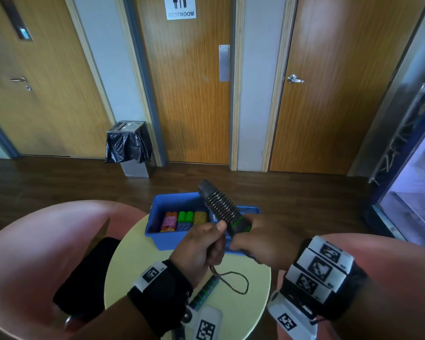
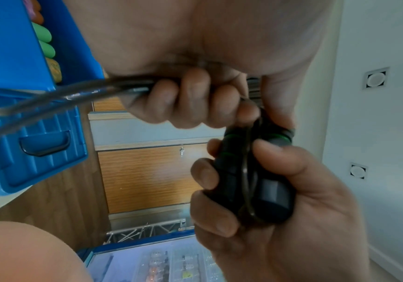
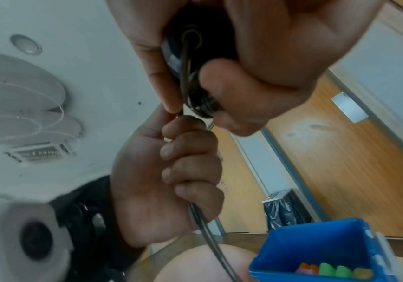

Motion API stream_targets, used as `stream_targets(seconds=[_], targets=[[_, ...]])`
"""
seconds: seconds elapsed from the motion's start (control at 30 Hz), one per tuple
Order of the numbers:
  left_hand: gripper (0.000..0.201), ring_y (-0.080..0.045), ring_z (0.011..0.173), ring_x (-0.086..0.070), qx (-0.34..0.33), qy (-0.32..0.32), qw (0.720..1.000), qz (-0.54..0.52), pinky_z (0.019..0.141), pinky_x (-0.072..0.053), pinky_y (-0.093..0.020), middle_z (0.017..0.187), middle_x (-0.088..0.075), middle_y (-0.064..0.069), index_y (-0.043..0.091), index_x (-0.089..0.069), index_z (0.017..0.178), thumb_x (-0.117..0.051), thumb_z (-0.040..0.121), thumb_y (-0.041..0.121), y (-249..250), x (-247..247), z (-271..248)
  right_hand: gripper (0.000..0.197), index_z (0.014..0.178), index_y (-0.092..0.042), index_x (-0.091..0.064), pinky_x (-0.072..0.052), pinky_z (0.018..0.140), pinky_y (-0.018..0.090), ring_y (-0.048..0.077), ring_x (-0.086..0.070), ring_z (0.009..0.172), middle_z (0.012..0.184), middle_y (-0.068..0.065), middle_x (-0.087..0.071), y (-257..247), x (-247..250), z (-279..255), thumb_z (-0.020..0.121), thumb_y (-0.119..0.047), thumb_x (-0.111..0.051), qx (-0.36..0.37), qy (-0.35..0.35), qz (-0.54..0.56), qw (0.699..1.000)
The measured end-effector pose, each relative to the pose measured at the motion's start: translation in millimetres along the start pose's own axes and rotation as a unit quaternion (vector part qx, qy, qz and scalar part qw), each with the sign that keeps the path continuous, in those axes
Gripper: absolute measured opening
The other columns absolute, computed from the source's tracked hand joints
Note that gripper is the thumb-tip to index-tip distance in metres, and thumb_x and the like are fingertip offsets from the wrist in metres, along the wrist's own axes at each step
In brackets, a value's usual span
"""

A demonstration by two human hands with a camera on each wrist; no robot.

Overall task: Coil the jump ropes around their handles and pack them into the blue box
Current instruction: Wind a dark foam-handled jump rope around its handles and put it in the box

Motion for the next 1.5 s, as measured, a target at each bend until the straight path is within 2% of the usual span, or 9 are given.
stream_targets(seconds=[0.4,0.57,0.77,1.07,1.17,1.23,1.33,1.43,1.5], targets=[[0.046,-0.011,0.044,-0.026,-0.06,-0.009,0.997,0.052,0.047,-0.021,-0.022,0.049,-0.032,0.002,0.005,-0.047,0.066,-0.07,0.075,0.043,2.1,26.0,12.6,0.052,0.096,-0.008,-0.053,-0.02,0.039,0.017,0.017,-0.04,0.04,0.067,0.008,-0.053,1.6,1.5,-12.9,0.05,-0.031,-0.065,-0.062,-0.177,0.323,0.927],[0.035,-0.014,0.049,-0.027,-0.082,0.02,0.989,0.121,0.052,-0.021,-0.028,0.052,-0.033,0.003,0.024,-0.054,0.052,-0.062,0.079,0.046,12.3,34.9,14.7,0.048,0.095,-0.009,-0.053,-0.019,0.039,0.015,0.017,-0.038,0.041,0.068,0.009,-0.052,-1.4,-2.2,-12.3,0.052,-0.028,-0.063,-0.082,-0.157,0.358,0.917],[0.037,-0.013,0.048,-0.028,-0.086,0.073,0.985,0.132,0.051,-0.022,-0.029,0.051,-0.034,0.004,0.023,-0.054,0.049,-0.065,0.074,0.048,10.3,53.0,15.9,0.013,0.088,-0.011,-0.052,-0.017,0.038,0.016,0.016,-0.039,0.041,0.063,0.005,-0.053,-9.7,-13.4,-1.3,0.08,-0.021,-0.054,-0.134,-0.07,0.329,0.932],[0.064,-0.011,0.044,-0.026,-0.04,-0.008,0.999,0.023,0.045,-0.024,-0.022,0.049,-0.032,0.001,0.006,-0.047,0.068,-0.084,0.061,0.058,6.2,91.8,10.4,0.037,0.088,-0.009,-0.057,-0.026,0.04,0.018,0.018,-0.043,0.042,0.067,0.01,-0.054,-39.0,-51.5,11.9,0.056,-0.025,-0.065,-0.027,-0.148,0.241,0.959],[0.025,-0.007,0.048,-0.043,-0.012,-0.028,0.99,0.138,0.047,-0.036,-0.02,0.053,-0.048,0.01,0.022,-0.058,0.068,-0.083,0.072,0.022,34.7,113.6,8.3,0.031,0.087,-0.019,-0.06,-0.037,0.045,0.024,0.015,-0.046,0.045,0.065,0.004,-0.053,-53.9,-54.8,15.6,0.058,-0.021,-0.069,-0.014,-0.166,0.102,0.981],[0.026,-0.006,0.063,-0.058,-0.019,-0.035,0.968,0.249,0.057,-0.049,-0.018,0.062,-0.062,0.011,0.03,-0.064,0.072,-0.075,0.076,0.007,59.4,133.8,12.6,0.024,0.082,-0.038,-0.058,-0.048,0.058,0.03,0.016,-0.056,0.059,0.07,-0.007,-0.056,-65.2,-56.6,18.8,0.067,-0.024,-0.069,0.03,-0.157,-0.098,0.982],[0.018,-0.003,0.062,-0.057,-0.016,-0.179,0.87,0.459,0.061,-0.045,-0.022,0.062,-0.061,0.013,0.035,-0.067,0.059,-0.082,0.069,0.035,93.6,149.2,16.5,0.023,0.089,-0.034,-0.045,-0.054,0.074,0.035,0.022,-0.063,0.08,0.084,-0.006,-0.058,-79.0,-73.6,24.9,0.075,-0.04,-0.061,0.099,-0.132,-0.479,0.862],[0.024,-0.004,0.066,-0.058,-0.047,-0.209,0.75,0.626,0.064,-0.045,-0.026,0.069,-0.063,0.008,0.026,-0.066,0.068,-0.073,0.082,0.045,102.0,153.7,20.2,0.024,0.096,-0.03,-0.048,-0.055,0.077,0.038,0.023,-0.066,0.084,0.093,-0.003,-0.062,-86.6,-102.8,40.5,0.078,-0.038,-0.061,0.087,-0.104,-0.606,0.784],[0.035,-0.009,0.073,-0.061,-0.109,-0.171,0.686,0.699,0.07,-0.048,-0.034,0.076,-0.066,0.004,0.021,-0.065,0.077,-0.054,0.086,0.053,98.8,153.2,16.8,0.03,0.107,-0.025,-0.051,-0.053,0.078,0.037,0.023,-0.066,0.088,0.099,-0.002,-0.063,-89.6,-117.1,56.2,0.082,-0.036,-0.062,0.033,-0.093,-0.622,0.776]])
Point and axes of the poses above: each hand's wrist, its own z-axis towards the middle knuckle, its own x-axis out of the back of the hand, y = z × x, the point moved 1 cm from there along z, towards the middle knuckle
